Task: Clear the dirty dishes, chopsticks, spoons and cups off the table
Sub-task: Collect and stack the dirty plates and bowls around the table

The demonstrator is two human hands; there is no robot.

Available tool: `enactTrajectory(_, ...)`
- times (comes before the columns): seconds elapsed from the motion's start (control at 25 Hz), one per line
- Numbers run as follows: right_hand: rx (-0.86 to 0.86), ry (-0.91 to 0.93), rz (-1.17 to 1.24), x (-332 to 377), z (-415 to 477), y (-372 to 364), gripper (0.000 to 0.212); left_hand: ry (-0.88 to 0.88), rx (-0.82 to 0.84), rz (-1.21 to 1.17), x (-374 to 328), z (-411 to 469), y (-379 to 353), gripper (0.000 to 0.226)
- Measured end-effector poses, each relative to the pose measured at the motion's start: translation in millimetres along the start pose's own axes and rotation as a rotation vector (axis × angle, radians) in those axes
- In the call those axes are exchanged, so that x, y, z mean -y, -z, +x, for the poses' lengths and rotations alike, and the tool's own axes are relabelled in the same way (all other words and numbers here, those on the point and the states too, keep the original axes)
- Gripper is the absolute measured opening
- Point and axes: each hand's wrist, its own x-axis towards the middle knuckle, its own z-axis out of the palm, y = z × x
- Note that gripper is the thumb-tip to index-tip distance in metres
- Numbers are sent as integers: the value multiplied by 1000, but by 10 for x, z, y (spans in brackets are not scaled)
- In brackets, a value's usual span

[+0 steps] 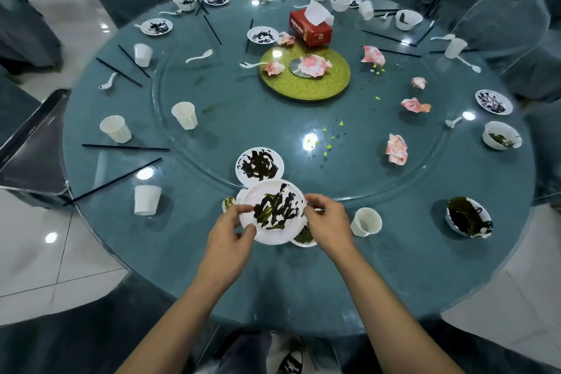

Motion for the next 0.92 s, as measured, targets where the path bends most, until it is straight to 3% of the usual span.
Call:
enactTrajectory(0.56, 18, -108, -86, 99, 1331, -605, 26, 139, 49, 35, 162, 1551, 6, 30)
enactTrajectory(0.92, 37, -176, -139, 74, 1746, -884, 21, 212, 117, 150, 260, 2053, -73, 40)
